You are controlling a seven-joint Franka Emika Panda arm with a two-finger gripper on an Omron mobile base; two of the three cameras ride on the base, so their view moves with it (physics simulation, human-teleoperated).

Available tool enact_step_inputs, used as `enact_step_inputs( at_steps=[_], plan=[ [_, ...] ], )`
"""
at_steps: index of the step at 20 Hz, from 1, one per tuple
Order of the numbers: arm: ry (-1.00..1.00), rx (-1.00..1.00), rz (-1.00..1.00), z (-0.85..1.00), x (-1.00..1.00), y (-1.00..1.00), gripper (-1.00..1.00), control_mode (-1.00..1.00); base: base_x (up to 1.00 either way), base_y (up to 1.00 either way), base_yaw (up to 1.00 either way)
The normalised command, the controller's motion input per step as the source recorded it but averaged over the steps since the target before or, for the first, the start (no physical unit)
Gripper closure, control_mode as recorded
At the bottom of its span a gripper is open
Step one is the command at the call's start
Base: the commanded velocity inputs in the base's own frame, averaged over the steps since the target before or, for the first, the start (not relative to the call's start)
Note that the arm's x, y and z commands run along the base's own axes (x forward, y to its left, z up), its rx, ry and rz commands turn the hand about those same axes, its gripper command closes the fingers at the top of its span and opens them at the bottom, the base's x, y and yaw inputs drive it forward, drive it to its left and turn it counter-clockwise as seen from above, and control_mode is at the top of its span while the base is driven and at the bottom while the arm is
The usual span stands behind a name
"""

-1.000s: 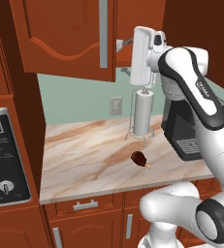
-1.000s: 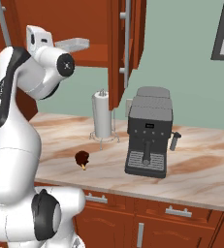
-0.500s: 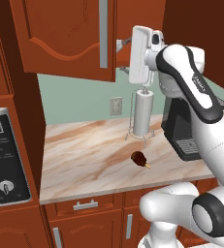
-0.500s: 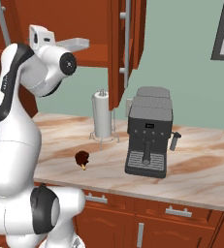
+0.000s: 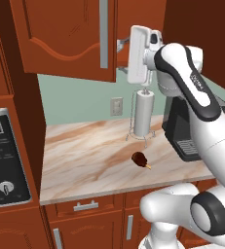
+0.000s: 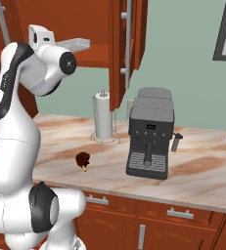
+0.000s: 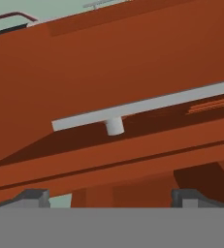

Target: Retrieve the tupperware from the cabinet, then place the raw meat into the tupperware to avoid contamination.

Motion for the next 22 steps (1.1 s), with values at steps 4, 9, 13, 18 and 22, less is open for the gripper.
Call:
enact_step_inputs(
  at_steps=[4,9,13,18,22],
  plan=[
    [0.00,0.00,0.00,0.00,0.09,0.12,-1.00,-1.00,0.00,0.00,0.00],
    [0.00,0.00,0.00,-0.03,0.13,0.01,-1.00,-1.00,0.00,0.00,0.00],
    [0.00,0.00,0.00,-0.03,0.12,0.00,-1.00,-1.00,0.00,0.00,0.00],
    [0.00,0.00,0.00,-0.02,0.06,0.00,-1.00,-1.00,0.00,0.00,0.00],
    [0.00,0.00,0.03,-0.02,0.00,0.26,-1.00,-1.00,0.00,0.00,0.00]
  ],
)
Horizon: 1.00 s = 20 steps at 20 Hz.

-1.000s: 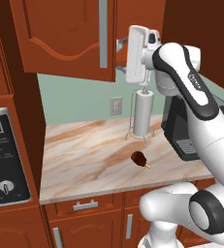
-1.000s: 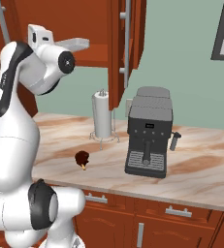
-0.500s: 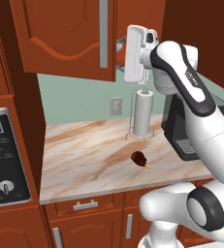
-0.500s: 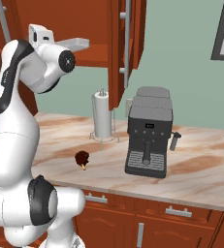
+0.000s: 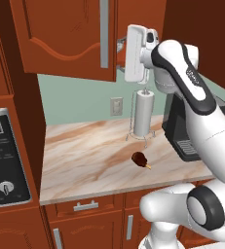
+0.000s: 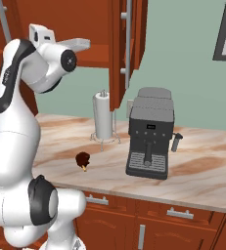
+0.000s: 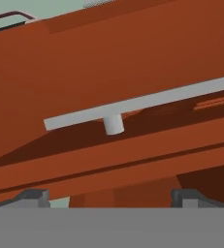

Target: Retrieve the tupperware from the cabinet, then place the raw meat into the tupperware to avoid contamination.

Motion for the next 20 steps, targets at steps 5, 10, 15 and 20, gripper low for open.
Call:
enact_step_inputs(
  at_steps=[5,10,15,20],
  plan=[
    [0.01,-0.02,0.06,-0.07,-0.06,0.57,-1.00,-1.00,0.00,0.00,0.00],
    [0.01,-0.03,0.07,-0.09,-0.14,0.72,-1.00,-1.00,0.00,0.00,0.00],
    [0.00,-0.04,0.09,-0.05,-0.39,0.81,-1.00,-1.00,0.00,0.00,0.00],
    [-0.02,-0.05,0.09,-0.01,-0.58,0.86,-1.00,-1.00,0.00,0.00,0.00]
  ],
)
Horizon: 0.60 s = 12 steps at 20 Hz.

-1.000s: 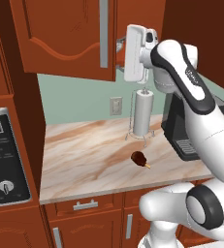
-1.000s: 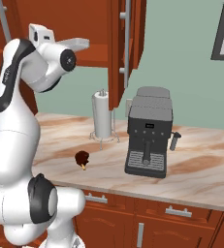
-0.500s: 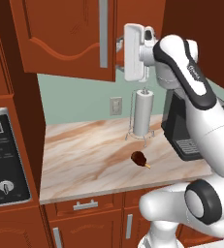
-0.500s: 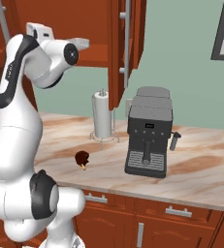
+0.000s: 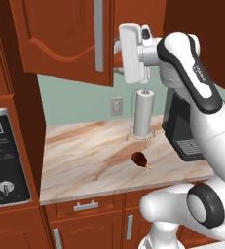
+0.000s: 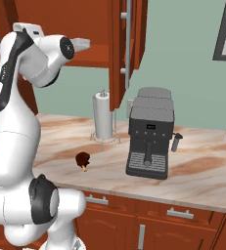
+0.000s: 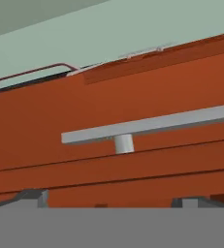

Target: Retrieve the tupperware from the cabinet, then place the raw meat into the tupperware to avoid contamination.

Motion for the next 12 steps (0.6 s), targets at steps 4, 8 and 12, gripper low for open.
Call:
enact_step_inputs(
  at_steps=[4,8,12],
  plan=[
    [-0.04,-0.05,0.08,-0.03,-0.60,0.88,-1.00,-1.00,0.00,0.00,0.00],
    [-0.05,-0.06,0.06,-0.07,-0.54,0.91,-1.00,-1.00,0.00,0.00,0.00],
    [-0.04,-0.05,0.04,-0.08,-0.36,0.91,-1.00,-1.00,0.00,0.00,0.00]
  ],
)
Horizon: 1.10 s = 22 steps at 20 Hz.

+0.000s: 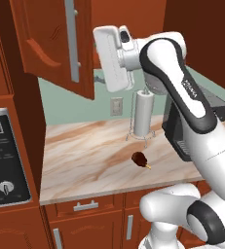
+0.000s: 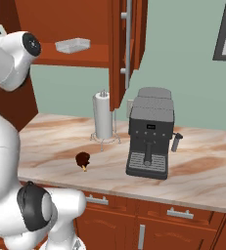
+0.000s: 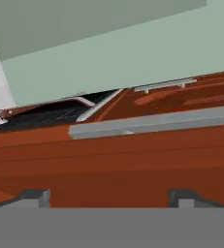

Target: Retrieve the tupperware from the cabinet, then place the raw meat into the tupperware to avoid contamination.

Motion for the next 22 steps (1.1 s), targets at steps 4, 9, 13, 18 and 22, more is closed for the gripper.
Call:
enact_step_inputs(
  at_steps=[4,9,13,18,22],
  plan=[
    [-0.03,-0.04,0.02,-0.06,-0.17,0.87,-1.00,-1.00,0.00,0.00,0.00],
    [-0.02,-0.02,0.00,-0.02,-0.01,0.78,-1.00,-1.00,0.00,0.00,0.00],
    [0.00,-0.01,0.00,-0.04,0.00,0.76,-1.00,-1.00,0.00,0.00,0.00],
    [0.00,0.00,0.00,0.00,0.00,0.63,-1.00,-1.00,0.00,0.00,0.00],
    [0.00,0.00,0.00,0.00,0.00,0.53,-1.00,-1.00,0.00,0.00,0.00]
  ],
)
